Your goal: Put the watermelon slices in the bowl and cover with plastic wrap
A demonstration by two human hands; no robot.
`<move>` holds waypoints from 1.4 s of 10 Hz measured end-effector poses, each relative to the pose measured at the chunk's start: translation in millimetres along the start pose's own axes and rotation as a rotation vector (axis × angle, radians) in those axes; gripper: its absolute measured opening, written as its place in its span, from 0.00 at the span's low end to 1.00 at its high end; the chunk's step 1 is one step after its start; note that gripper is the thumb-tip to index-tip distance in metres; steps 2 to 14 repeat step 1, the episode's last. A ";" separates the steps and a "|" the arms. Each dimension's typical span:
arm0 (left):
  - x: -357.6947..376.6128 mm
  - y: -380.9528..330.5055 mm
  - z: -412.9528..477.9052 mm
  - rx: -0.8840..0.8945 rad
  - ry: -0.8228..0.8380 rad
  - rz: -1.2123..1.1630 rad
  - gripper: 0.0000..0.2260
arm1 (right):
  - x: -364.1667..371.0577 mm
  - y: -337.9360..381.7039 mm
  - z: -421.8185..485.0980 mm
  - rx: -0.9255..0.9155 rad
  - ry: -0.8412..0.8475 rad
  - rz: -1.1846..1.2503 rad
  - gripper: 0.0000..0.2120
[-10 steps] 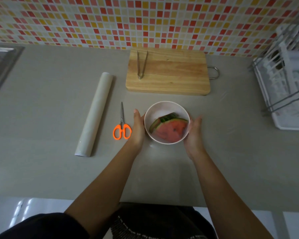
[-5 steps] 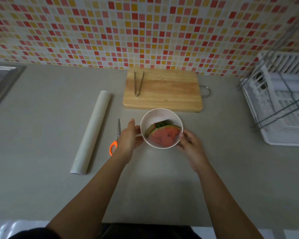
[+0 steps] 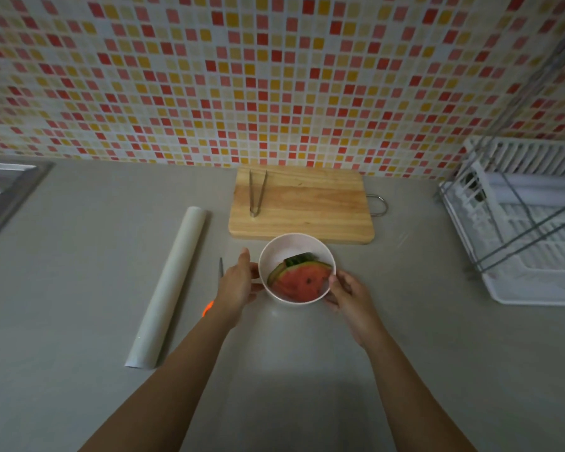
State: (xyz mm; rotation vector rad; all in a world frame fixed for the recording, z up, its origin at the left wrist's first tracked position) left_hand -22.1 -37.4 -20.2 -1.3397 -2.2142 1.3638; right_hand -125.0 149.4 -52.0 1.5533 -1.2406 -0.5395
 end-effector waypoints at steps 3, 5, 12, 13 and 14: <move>0.1 -2.5 -7.9 0.169 -0.264 0.221 0.22 | -6.3 4.3 1.3 -0.035 -0.073 -0.188 0.14; 0.1 -2.5 -7.9 0.169 -0.264 0.221 0.22 | -6.3 4.3 1.3 -0.035 -0.073 -0.188 0.14; 0.1 -2.5 -7.9 0.169 -0.264 0.221 0.22 | -6.3 4.3 1.3 -0.035 -0.073 -0.188 0.14; 0.1 -2.5 -7.9 0.169 -0.264 0.221 0.22 | -6.3 4.3 1.3 -0.035 -0.073 -0.188 0.14; 0.1 -2.5 -7.9 0.169 -0.264 0.221 0.22 | -6.3 4.3 1.3 -0.035 -0.073 -0.188 0.14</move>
Point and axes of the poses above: each hand's wrist, its own z-axis towards the middle knuckle, its own x-axis out of the palm, y = z × x, the point moved 1 cm from there along z, towards the middle knuckle, and after that the axes turned 13 degrees about z, right-handed, at the moved point
